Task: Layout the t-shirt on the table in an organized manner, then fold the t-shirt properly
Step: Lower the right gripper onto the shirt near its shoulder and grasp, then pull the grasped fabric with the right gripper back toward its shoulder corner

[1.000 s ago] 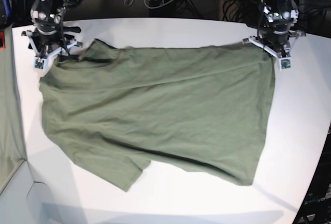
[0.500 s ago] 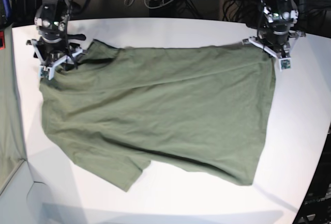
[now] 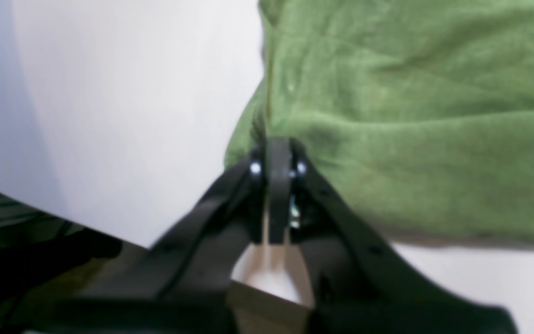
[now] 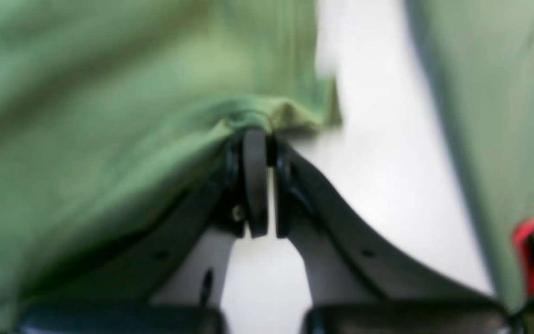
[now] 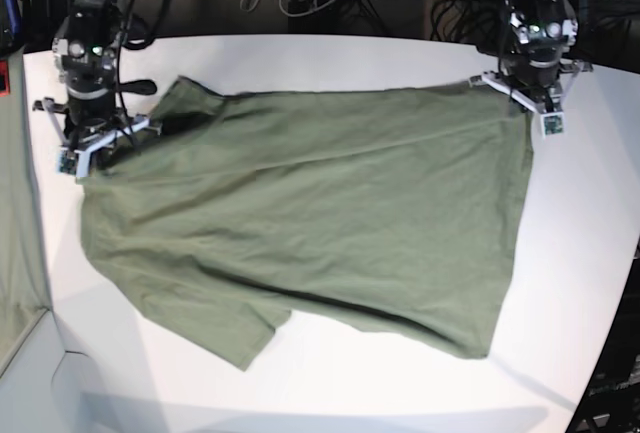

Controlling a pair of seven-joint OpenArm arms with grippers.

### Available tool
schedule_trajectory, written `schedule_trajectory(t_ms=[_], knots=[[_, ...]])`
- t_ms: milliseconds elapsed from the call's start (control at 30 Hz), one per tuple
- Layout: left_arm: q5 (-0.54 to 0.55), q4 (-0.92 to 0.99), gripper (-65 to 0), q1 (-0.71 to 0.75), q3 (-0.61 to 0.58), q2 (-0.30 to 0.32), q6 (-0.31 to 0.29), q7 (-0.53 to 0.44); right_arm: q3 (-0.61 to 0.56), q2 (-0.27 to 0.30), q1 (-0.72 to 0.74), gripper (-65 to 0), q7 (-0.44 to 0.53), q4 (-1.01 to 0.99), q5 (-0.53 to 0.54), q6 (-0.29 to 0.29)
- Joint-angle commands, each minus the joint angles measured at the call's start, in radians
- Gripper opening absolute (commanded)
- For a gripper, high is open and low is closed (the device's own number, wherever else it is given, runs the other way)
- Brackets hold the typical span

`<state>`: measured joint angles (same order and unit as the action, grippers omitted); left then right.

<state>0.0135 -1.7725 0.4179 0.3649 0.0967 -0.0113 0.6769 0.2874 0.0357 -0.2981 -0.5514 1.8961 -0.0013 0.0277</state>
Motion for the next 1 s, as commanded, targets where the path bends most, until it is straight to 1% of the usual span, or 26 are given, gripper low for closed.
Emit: schedule_trajectory(t_ms=[0,167,233,333,400,533,600,633,733,800,900,967], knots=[[-0.002,-0.022,-64.6,-0.003,0.006,0.007,0.004,-0.018,0.002,0.007,0.023,-65.0,0.023,0.043,-0.003,-0.005],[-0.001,-0.022,-64.6,-0.003,0.023,0.007,0.004,-0.018,-0.044,0.010,0.107,-65.0,0.021,0.055,-0.004,-0.005],[-0.001,-0.022,-64.6,-0.004,0.047,0.005,0.004,-0.018,-0.086,0.010,0.141,-65.0,0.021,0.039,-0.004,-0.005],[-0.001,-0.022,-64.6,-0.017,0.059,0.007,0.004,-0.018,-0.155,0.026,0.190,-65.0,0.007,0.020,-0.004,-0.005],[-0.001,-0.022,-64.6,-0.015,0.079,0.007,0.004,-0.018,-0.204,0.028,0.247,-65.0,-0.029,-0.030,-0.004,-0.005],[-0.001,-0.022,-64.6,-0.015,0.081,0.007,0.004,-0.018,-0.261,0.030,0.339,-65.0,-0.077,-0.165,-0.004,-0.005],[-0.001,-0.022,-64.6,-0.015,0.081,0.007,0.004,-0.018,-0.284,0.034,0.383,-65.0,-0.088,-0.243,-0.004,-0.005],[-0.001,-0.022,-64.6,-0.015,0.081,0.005,0.004,-0.018,-0.300,0.046,0.400,-65.0,-0.088,-0.283,-0.004,-0.005],[-0.001,-0.022,-64.6,-0.011,0.081,0.002,0.004,-0.018,-0.345,0.065,0.423,-65.0,-0.088,-0.353,-0.004,-0.005],[-0.001,-0.022,-64.6,-0.012,0.081,0.002,0.004,-0.018,-0.362,0.073,0.423,-62.6,-0.088,-0.378,-0.004,-0.005],[-0.001,-0.022,-64.6,-0.014,0.081,0.002,0.004,-0.018,-0.382,0.083,0.412,-54.6,-0.088,-0.364,-0.004,-0.005],[-0.001,-0.022,-64.6,-0.015,0.081,0.002,0.004,-0.018,-0.379,0.083,0.399,-51.1,-0.088,-0.347,-0.006,-0.005]])
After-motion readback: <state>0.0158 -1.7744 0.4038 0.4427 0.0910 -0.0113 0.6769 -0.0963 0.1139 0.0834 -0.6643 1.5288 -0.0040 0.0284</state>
